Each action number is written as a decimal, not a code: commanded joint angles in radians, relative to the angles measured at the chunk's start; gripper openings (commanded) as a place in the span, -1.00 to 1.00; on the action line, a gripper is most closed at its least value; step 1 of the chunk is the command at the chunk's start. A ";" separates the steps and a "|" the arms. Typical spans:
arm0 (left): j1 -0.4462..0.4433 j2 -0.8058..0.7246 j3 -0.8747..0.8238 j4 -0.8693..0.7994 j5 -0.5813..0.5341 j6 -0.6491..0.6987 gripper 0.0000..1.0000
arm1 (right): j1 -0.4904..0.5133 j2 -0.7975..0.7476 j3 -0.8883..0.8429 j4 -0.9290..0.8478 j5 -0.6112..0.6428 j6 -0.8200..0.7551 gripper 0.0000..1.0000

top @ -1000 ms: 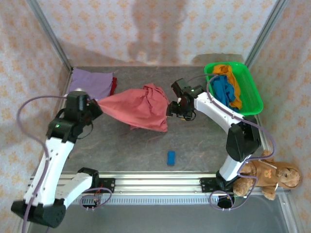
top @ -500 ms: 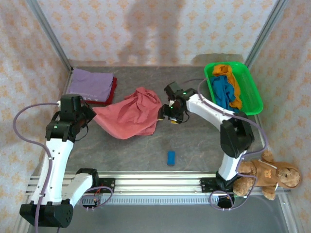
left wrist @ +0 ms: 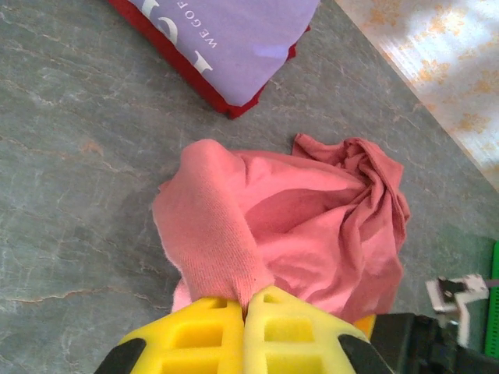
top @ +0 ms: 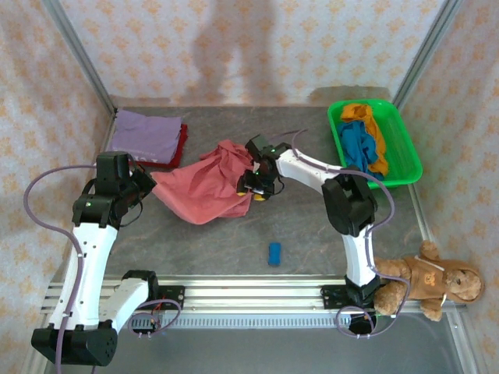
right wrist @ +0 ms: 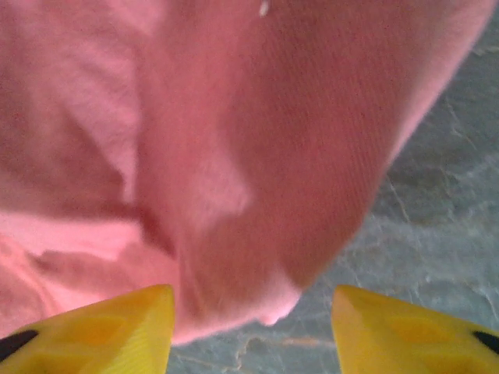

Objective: Fold and stack the t-shirts

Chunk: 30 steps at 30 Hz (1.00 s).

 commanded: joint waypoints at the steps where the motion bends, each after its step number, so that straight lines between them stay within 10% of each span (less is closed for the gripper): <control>1: 0.007 0.008 0.039 0.006 0.030 -0.004 -1.00 | -0.001 0.050 0.066 0.030 -0.016 0.008 -0.31; 7: 0.007 0.024 0.131 -0.005 0.067 0.014 -1.00 | 0.000 -0.028 0.141 -0.079 0.003 -0.036 -0.99; 30: 0.021 0.525 1.391 -0.164 -0.099 0.112 -1.00 | -0.007 -0.457 0.713 -0.269 0.343 -0.257 -1.00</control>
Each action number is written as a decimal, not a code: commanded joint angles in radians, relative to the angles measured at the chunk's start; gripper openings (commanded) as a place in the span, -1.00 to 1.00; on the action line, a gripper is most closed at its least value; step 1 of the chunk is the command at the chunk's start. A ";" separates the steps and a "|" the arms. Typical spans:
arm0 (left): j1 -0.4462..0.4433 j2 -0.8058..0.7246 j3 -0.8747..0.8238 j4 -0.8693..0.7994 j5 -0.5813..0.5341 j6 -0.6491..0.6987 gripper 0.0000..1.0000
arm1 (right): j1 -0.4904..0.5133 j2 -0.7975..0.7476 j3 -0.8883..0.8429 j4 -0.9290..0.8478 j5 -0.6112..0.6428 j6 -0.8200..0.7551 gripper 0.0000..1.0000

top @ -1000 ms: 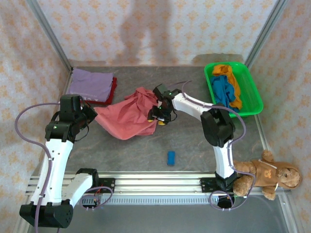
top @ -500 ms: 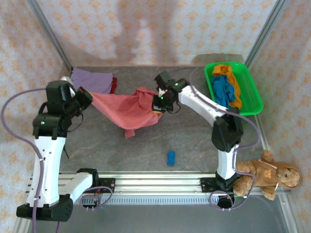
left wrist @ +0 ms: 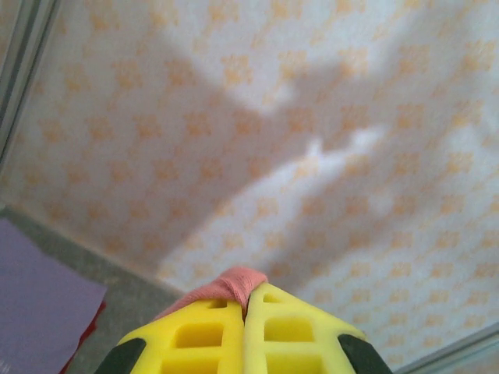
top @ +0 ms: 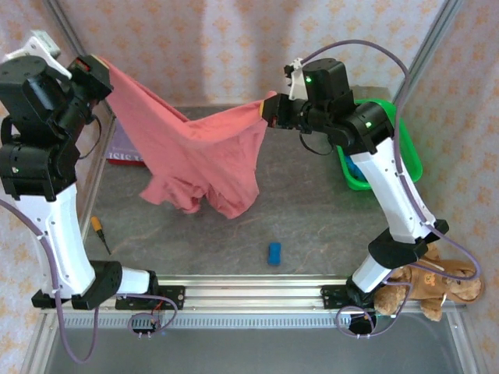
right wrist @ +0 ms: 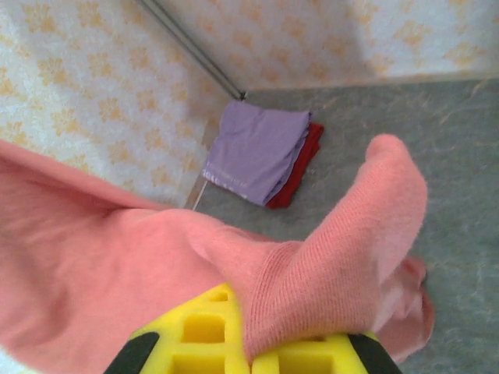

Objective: Fold and stack the t-shirts

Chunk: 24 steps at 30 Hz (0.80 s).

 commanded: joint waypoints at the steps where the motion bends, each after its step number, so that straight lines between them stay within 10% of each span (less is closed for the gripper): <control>1: 0.013 0.042 0.091 -0.030 -0.044 0.022 -1.00 | -0.007 -0.037 0.036 0.045 0.138 -0.072 -1.00; 13: -0.042 0.159 -0.007 0.129 0.148 -0.100 -1.00 | -0.119 -0.145 -0.177 0.015 0.326 -0.092 -1.00; 24: -0.315 0.153 -0.330 0.279 0.003 -0.067 -1.00 | -0.351 -0.253 -0.741 0.138 0.043 0.005 -1.00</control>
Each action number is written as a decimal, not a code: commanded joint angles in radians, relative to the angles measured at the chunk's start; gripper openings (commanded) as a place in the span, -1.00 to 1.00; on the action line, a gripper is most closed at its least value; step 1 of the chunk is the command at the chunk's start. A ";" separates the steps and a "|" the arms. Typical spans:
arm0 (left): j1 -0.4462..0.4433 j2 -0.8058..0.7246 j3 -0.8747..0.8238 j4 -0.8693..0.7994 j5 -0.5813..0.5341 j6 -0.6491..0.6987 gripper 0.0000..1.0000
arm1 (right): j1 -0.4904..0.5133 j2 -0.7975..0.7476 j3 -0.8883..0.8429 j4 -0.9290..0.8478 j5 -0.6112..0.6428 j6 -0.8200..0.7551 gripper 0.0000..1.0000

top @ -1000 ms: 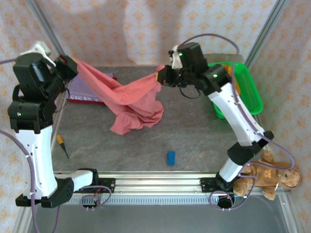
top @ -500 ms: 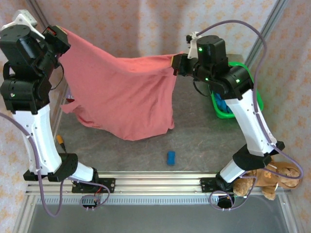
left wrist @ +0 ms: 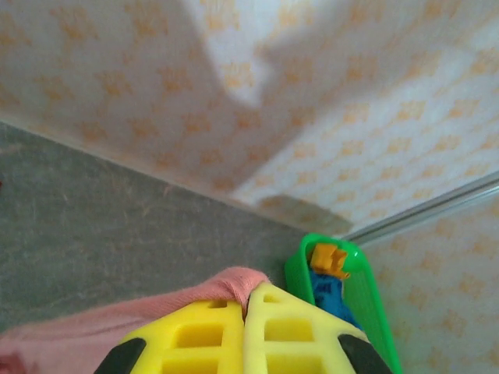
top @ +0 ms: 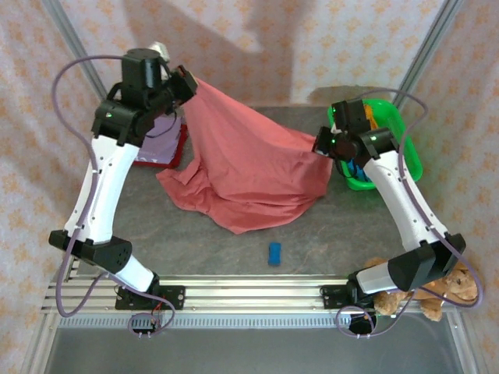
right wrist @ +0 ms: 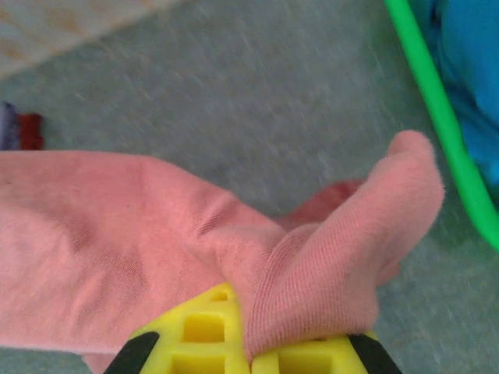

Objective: Fold and stack the t-shirts

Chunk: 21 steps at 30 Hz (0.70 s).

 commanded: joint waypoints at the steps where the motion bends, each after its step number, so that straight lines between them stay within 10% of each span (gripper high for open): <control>1: -0.004 -0.024 -0.025 0.103 -0.062 -0.003 -1.00 | -0.007 -0.023 -0.009 0.046 -0.113 0.004 -1.00; 11: 0.044 -0.080 0.040 0.095 -0.209 0.079 -1.00 | 0.080 0.085 0.159 -0.022 -0.310 0.067 -1.00; 21: -0.136 -0.050 -0.136 0.058 -0.120 0.069 -1.00 | 0.014 0.053 -0.007 -0.067 -0.117 0.080 -0.97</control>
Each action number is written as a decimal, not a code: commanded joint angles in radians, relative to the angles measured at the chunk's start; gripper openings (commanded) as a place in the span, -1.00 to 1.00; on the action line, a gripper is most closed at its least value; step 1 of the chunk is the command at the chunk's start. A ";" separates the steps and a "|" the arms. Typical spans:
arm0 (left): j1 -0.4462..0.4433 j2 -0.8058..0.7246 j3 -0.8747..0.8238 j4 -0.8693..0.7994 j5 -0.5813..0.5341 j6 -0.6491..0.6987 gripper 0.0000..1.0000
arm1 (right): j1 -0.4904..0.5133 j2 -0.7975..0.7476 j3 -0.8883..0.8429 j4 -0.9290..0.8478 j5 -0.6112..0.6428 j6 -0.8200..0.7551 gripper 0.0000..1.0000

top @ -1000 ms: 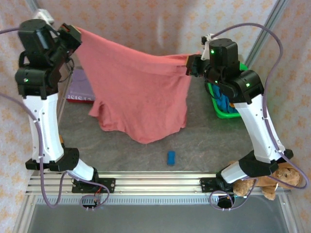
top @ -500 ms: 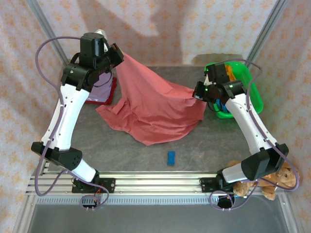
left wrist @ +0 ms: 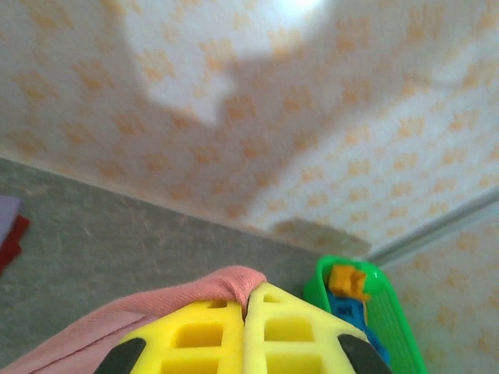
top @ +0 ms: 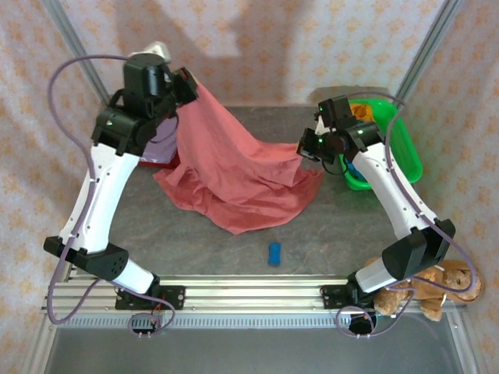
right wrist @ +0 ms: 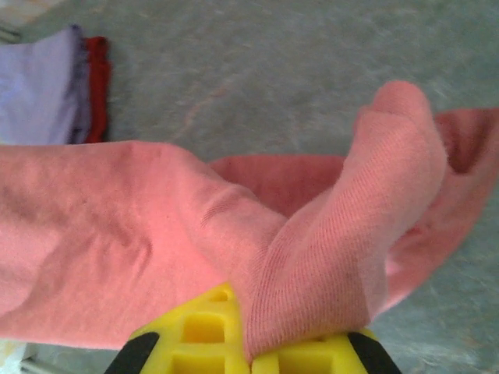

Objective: Fold and stack the t-shirts

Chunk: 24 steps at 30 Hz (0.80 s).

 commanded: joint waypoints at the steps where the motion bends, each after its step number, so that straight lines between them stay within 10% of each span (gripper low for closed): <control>1: -0.071 -0.008 -0.135 0.041 0.020 -0.009 -1.00 | -0.042 -0.038 -0.076 -0.025 0.085 0.015 -0.96; 9: -0.242 0.034 -0.373 0.213 0.054 -0.130 -1.00 | -0.106 -0.027 -0.113 -0.078 0.127 -0.041 -0.87; 13: -0.326 0.128 -0.421 0.337 0.098 -0.213 -1.00 | -0.118 -0.039 -0.113 -0.099 0.161 -0.048 -0.37; 23: -0.373 0.470 -0.282 0.408 0.321 -0.301 -1.00 | -0.121 -0.156 -0.072 -0.136 0.280 -0.053 -0.07; 24: -0.377 0.485 -0.272 0.409 0.342 -0.301 -0.72 | -0.121 -0.156 -0.070 -0.142 0.281 -0.054 -0.06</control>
